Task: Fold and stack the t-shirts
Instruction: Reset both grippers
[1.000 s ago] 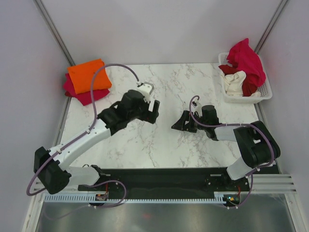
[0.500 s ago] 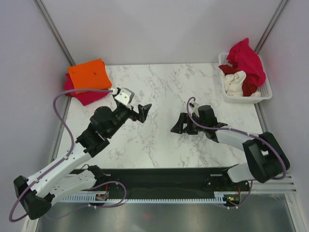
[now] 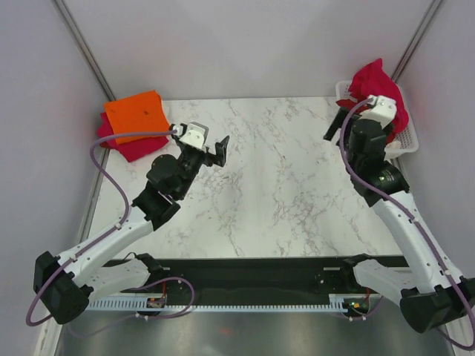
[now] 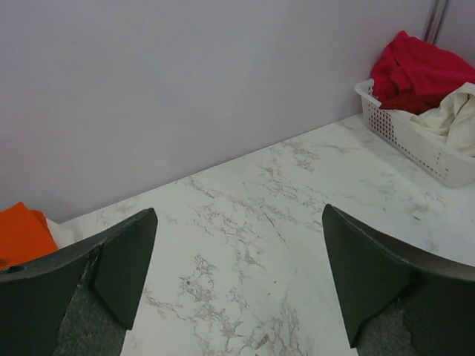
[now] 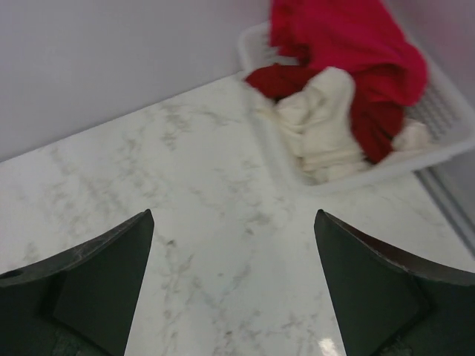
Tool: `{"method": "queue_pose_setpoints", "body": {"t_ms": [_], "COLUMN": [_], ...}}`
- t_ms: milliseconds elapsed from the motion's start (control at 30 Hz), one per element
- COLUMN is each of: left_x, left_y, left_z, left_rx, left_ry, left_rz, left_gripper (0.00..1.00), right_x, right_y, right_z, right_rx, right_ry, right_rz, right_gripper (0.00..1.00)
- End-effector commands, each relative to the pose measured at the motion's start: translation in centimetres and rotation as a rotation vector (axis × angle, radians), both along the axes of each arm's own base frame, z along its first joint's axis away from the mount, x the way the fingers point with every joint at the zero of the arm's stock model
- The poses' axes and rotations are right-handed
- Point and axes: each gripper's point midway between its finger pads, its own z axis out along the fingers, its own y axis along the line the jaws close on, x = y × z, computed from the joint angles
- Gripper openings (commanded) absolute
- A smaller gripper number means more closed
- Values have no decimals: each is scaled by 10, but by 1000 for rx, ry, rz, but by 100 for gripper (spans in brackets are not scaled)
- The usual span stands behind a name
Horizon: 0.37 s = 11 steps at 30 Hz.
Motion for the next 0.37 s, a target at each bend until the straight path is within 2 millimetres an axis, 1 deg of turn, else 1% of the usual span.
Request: {"method": "queue_pose_setpoints", "body": {"t_ms": [0,33,67,100,133,167,233,267,333], "left_x": [3,2,2,2,0,-1,-5,-7,-8], "left_y": [18,19,21,22,23,25,27,29,30], "left_z": [6,2,0,2,7,6,8,11,11], "left_rx": [-53,-49,-47,-50,-61,-61,-67,-74,-75], "left_ry": [-40,-36,-34,-37,-48,-48,-55,-63,-64], "left_rz": [82,84,87,89,88,88,87,88,88], "left_gripper": [100,100,100,100,100,100,100,100,100], "right_x": [-23,-15,-11,-6,1,5,14,17,23], "right_y": [-94,-83,-98,-95,-80,-72,-65,-58,-58], "right_z": [-23,-29,-35,-39,-40,-39,-32,-33,-26], "right_rx": [-114,-34,1,35,61,68,93,113,138], "right_ry": [141,148,165,176,184,183,157,148,109], "right_rz": [-353,-265,-290,-248,-146,-101,-73,-37,-45], "right_gripper": [98,98,98,98,98,98,98,98,98]}}
